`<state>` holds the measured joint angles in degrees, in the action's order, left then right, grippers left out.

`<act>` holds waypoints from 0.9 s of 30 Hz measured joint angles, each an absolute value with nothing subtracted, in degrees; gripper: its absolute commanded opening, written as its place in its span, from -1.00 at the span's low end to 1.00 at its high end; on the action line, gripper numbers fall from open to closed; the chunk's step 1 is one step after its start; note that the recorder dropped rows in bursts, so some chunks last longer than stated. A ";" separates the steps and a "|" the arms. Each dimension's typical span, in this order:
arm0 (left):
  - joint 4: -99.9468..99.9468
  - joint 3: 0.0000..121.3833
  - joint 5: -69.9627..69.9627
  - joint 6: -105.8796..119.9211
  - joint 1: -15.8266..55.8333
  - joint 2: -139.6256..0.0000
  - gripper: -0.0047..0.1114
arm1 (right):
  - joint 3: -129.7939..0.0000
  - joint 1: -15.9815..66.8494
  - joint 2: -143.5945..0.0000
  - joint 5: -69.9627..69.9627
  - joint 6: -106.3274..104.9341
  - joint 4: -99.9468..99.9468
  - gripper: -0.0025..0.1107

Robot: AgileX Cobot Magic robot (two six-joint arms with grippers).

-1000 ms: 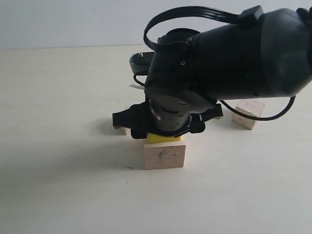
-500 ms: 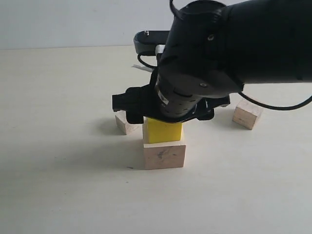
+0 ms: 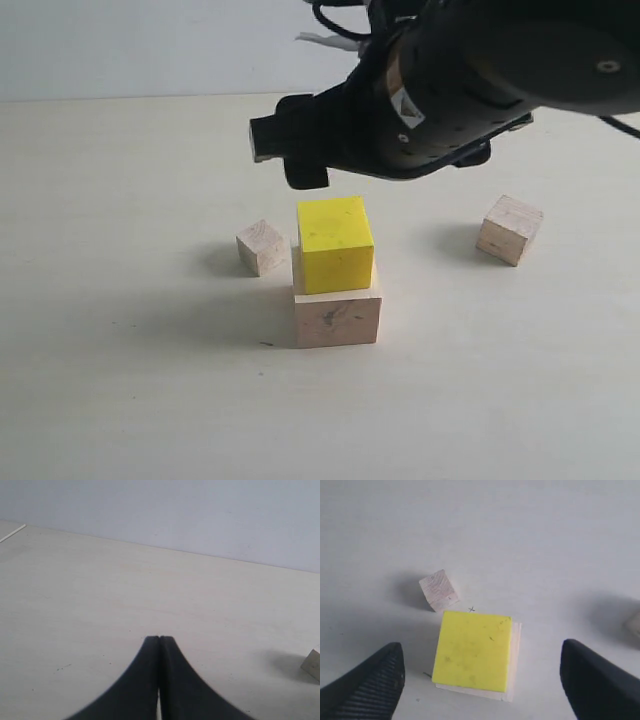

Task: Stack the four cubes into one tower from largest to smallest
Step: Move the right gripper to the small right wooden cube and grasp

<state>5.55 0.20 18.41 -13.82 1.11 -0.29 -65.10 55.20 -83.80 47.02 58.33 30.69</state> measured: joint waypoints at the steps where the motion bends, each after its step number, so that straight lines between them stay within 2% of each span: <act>1: 5.55 0.20 18.41 -13.82 1.11 -0.29 -0.92 | -65.10 55.20 -83.20 47.29 57.36 30.69 0.46; 8: 5.55 0.20 18.41 -13.82 1.11 -0.29 -0.92 | -65.10 55.20 -79.03 51.26 49.54 31.37 0.46; 15: 5.55 0.20 18.41 -13.82 1.11 -0.29 -0.92 | -65.10 50.06 -77.07 53.29 38.36 28.01 0.46; 27: 5.55 0.20 18.41 -13.82 1.11 -0.29 -0.92 | -65.10 29.61 -77.07 53.82 10.90 12.89 0.46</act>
<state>5.55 0.20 18.41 -13.82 1.11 -0.29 -65.10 29.61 -77.07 53.82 10.90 12.89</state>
